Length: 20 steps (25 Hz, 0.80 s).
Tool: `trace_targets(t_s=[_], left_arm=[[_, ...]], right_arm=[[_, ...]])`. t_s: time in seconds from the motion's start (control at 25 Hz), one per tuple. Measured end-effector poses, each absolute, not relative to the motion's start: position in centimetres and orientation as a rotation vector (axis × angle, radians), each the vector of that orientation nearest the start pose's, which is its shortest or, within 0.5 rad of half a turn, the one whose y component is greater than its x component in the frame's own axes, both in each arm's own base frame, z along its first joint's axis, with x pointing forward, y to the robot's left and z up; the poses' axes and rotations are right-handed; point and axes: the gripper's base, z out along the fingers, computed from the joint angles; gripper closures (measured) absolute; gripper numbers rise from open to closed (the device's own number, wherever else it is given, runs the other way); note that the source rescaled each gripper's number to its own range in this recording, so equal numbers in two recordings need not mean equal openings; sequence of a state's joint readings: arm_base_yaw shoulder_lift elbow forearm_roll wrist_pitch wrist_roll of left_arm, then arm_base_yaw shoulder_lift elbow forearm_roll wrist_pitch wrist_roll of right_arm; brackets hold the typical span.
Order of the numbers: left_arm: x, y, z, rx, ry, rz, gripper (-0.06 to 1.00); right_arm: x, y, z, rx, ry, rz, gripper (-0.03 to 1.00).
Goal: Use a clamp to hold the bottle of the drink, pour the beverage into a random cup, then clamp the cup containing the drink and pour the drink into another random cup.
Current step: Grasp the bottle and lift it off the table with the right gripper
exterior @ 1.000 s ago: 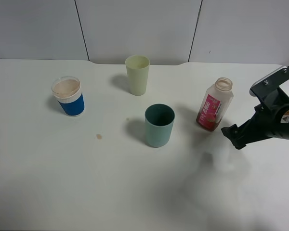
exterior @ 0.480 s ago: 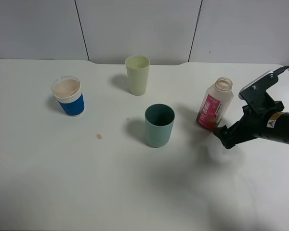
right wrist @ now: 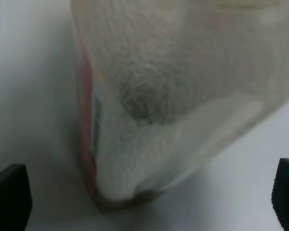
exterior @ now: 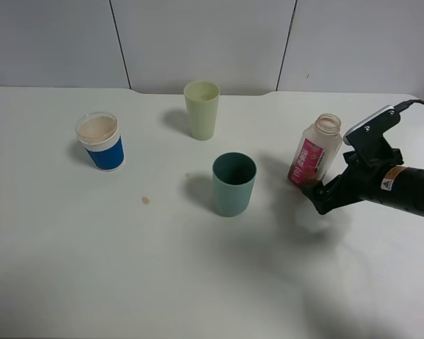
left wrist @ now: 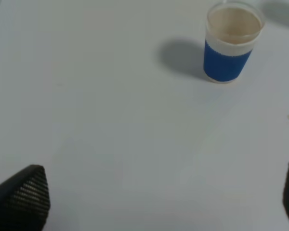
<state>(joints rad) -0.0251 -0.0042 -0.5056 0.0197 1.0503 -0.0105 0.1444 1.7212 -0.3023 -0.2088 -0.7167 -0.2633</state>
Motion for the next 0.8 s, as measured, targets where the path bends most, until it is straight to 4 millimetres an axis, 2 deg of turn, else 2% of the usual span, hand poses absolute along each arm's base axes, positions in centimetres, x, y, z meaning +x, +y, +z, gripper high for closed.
trace_targets(t_s=[0.24, 0.8], left_arm=[[-0.6, 0.2, 28.0, 0.014, 2.024, 0.001, 0.01], [-0.6, 0.2, 28.0, 0.014, 2.024, 0.001, 0.01]], right_arm=[[23.3, 4.9, 9.3, -0.669, 2.053, 0.025, -0.03], [23.8, 5.4, 8.3, -0.653, 1.944, 0.071, -0.03]])
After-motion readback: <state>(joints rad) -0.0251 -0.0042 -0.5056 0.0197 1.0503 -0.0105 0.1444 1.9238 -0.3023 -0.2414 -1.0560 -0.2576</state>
